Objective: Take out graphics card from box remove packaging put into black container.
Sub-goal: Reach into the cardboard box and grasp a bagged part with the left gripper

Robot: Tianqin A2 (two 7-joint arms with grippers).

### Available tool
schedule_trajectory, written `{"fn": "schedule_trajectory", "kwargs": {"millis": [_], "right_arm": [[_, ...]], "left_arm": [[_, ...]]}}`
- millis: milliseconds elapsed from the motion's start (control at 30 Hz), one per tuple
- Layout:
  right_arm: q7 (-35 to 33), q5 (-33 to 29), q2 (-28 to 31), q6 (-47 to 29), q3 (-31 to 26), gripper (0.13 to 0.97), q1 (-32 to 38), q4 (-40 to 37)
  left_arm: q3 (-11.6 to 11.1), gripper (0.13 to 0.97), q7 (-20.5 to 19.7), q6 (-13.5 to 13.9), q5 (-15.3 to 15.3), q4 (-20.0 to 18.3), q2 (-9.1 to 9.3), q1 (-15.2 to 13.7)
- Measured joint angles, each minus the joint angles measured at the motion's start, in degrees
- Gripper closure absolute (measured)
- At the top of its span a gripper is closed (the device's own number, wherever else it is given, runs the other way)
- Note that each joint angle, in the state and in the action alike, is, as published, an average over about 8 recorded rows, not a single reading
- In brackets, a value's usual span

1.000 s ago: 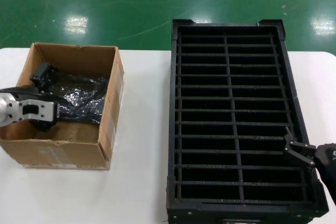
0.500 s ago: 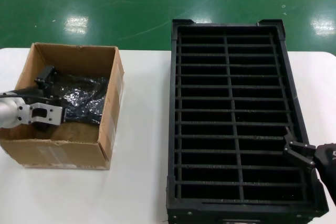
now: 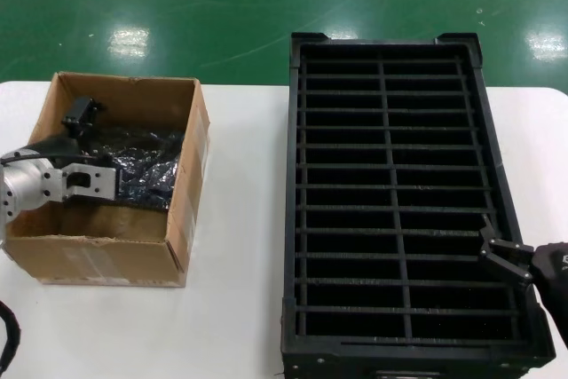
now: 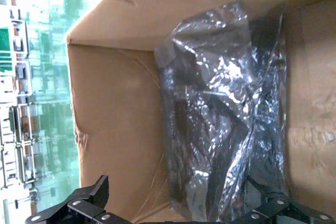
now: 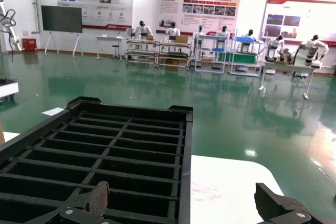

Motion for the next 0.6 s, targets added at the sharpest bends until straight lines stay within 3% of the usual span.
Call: {"fn": "schedule_trajectory", "kwargs": {"millis": [267, 600], "right_arm": [[0.0, 0.0, 0.0, 0.0, 0.0, 0.129, 0.0, 0.0], [0.0, 0.0, 0.0, 0.0, 0.0, 0.129, 0.0, 0.0]], "left_arm": [[-0.8, 0.254, 1.5, 1.5, -0.7, 0.1, 0.42, 1.1], [-3.2, 0.441, 4.9, 1.2, -2.9, 0.0, 0.44, 1.7]]}}
